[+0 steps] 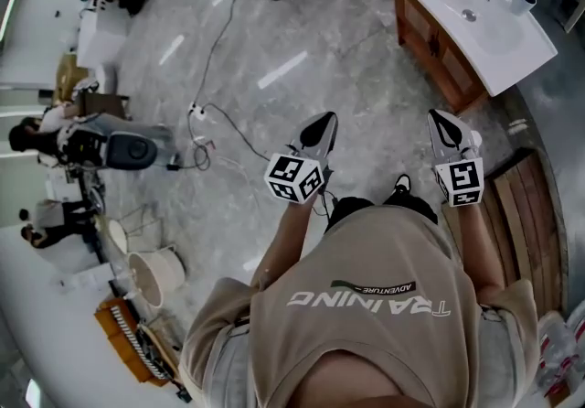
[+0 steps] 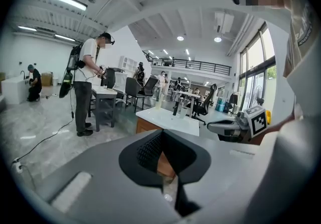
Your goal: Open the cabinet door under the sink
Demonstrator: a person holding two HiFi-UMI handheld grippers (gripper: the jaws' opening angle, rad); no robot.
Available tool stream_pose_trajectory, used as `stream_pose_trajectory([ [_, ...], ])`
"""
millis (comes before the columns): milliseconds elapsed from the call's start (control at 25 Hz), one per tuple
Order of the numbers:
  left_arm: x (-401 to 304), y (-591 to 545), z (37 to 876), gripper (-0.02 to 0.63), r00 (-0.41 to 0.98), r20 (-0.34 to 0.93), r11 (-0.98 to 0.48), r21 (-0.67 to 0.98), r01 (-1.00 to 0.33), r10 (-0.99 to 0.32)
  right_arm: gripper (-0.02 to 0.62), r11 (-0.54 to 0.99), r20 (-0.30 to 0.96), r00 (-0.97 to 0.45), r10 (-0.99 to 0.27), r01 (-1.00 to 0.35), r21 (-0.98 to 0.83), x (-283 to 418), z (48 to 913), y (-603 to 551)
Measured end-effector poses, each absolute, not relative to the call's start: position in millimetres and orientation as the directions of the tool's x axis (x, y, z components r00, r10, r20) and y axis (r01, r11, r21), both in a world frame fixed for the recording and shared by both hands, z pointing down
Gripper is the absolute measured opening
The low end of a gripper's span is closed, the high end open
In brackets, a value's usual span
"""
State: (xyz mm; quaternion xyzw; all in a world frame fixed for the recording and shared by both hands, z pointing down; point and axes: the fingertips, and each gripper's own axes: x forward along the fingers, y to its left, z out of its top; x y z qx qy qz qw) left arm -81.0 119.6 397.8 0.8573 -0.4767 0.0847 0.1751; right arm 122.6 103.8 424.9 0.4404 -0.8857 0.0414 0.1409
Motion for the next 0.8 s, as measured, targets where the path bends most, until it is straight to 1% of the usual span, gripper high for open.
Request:
stream_pose_trajectory([
  [80, -79.5, 109.7, 401.7, 0.015, 0.531, 0.313, -0.482, 0.226, -0.847, -0.787, 0.002, 0.652, 0.303, -0.598, -0.742, -0.748, 0.121, 111.7, 427.0, 93.1],
  [120, -80.2, 105.5, 405.2, 0.015, 0.53, 0.317, -0.479, 0.23, -0.847, -0.786, 0.002, 0.671, 0.306, -0.616, -0.726, -0.731, 0.124, 104.9, 429.3, 90.3],
  [200, -83.0, 96.1, 412.7, 0.015, 0.528, 0.325, -0.469, 0.245, -0.848, -0.785, 0.002, 0.691, 0.304, -0.649, -0.697, -0.722, 0.043, 95.1, 436.2, 85.0],
  [280, -88.0, 84.8, 416.9, 0.015, 0.528, 0.327, -0.461, 0.263, -0.848, -0.784, 0.002, 0.676, 0.309, -0.655, -0.689, -0.735, -0.052, 90.6, 442.3, 76.7],
  [400, -103.0, 63.2, 416.9, 0.015, 0.541, 0.317, -0.473, 0.268, -0.839, -0.779, 0.002, 0.637, 0.312, -0.628, -0.713, -0.766, -0.088, 80.7, 440.8, 57.6],
  [480, -117.2, 44.6, 417.4, 0.015, 0.556, 0.307, -0.492, 0.263, -0.83, -0.773, 0.002, 0.611, 0.286, -0.611, -0.738, -0.785, -0.099, 69.4, 433.3, 40.0],
  [800, -181.3, -26.9, 412.5, 0.015, 0.651, 0.265, -0.594, 0.267, -0.759, -0.712, 0.002, 0.488, 0.257, -0.476, -0.841, -0.873, -0.02, 11.5, 397.7, -14.3],
])
